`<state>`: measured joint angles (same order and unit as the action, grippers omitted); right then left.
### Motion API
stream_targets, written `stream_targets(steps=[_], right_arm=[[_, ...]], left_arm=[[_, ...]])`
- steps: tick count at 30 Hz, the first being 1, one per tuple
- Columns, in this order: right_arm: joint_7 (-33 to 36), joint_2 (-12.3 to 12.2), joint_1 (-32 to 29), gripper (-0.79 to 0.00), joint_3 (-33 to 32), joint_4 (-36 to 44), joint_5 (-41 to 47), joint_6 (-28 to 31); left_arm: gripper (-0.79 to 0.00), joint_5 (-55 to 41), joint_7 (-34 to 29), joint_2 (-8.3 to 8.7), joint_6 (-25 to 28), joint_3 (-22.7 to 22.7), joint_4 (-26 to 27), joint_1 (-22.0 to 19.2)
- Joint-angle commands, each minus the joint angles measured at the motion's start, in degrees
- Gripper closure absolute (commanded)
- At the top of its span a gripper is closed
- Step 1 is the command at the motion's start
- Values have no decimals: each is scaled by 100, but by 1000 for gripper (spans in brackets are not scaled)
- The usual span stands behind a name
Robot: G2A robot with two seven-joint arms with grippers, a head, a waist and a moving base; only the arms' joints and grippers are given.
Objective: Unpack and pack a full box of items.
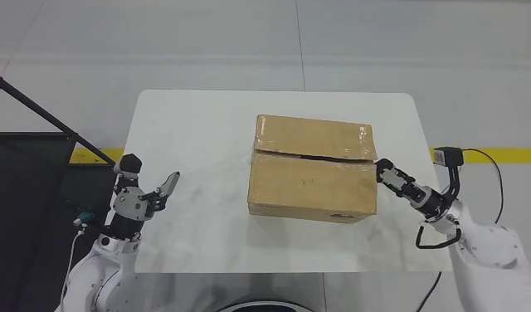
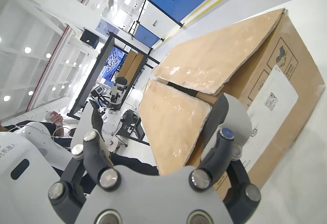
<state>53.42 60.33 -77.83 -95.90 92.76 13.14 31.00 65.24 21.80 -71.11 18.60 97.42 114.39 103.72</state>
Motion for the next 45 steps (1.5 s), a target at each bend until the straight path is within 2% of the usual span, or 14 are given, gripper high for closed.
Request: stream_targets(steps=[1,6,12,18,26,32,39,45], right_arm=[[61,-6,29,-785,30,-32,141,-3],[426,-19,59,-785,62,-51,995,332],[1330,-67,-27,-785,-52,40,2316,655],[1764,-168,-263,-785,-210,839,2923,224],[1820,-356,-790,-785,-322,1720,2445,170],[1559,-593,-1119,-785,-48,1939,1725,432],[806,-1045,-1395,-785,593,1951,627,1184],[131,-1507,-1450,-785,1054,1684,51,1857]], left_arm=[[-785,6,0,-1,8,-1,1,1],[-785,18,2,-4,16,-21,12,-1],[-785,35,56,-4,243,-135,91,-34],[-785,163,164,12,784,-358,226,-113],[-785,577,28,59,1562,-684,199,-266],[-785,818,-16,76,1672,-870,72,-321],[-785,908,-51,91,1663,-997,17,-321],[-785,1151,-352,136,1966,-1080,-131,-331]])
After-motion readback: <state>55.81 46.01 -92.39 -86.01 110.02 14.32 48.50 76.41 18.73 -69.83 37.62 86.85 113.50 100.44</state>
